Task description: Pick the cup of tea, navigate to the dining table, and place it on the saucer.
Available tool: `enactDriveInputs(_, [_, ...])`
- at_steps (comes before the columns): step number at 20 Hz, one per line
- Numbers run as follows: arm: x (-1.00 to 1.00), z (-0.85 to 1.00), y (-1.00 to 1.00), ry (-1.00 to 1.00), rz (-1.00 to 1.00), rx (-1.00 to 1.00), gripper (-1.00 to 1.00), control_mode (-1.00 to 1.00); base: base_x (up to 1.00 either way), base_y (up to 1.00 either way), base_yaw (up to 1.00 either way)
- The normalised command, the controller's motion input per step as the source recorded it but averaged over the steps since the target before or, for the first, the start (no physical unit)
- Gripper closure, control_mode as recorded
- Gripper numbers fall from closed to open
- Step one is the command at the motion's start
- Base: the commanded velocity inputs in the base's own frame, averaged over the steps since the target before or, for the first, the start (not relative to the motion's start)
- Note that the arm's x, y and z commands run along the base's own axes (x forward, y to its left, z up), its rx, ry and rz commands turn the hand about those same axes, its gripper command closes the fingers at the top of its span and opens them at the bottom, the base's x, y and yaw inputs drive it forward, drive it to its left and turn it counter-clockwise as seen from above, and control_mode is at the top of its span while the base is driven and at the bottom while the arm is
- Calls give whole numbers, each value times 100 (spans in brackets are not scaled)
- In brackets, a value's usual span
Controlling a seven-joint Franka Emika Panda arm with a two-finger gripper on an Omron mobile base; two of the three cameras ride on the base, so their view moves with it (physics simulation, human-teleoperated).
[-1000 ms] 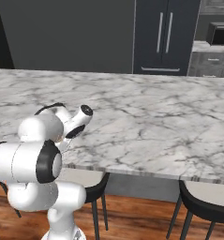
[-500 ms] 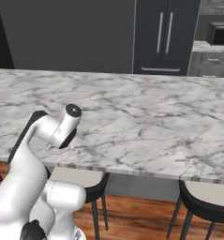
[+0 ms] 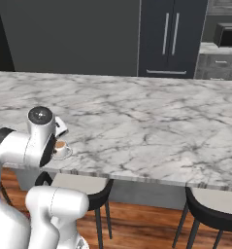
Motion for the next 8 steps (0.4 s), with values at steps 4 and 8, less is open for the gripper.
enactDriveInputs(4, [-100, 52, -17, 0, -24, 0, -100, -100, 0, 0, 0])
enactDriveInputs(8, [-100, 31, -24, -1, -25, 0, -100, -100, 0, 0, 0])
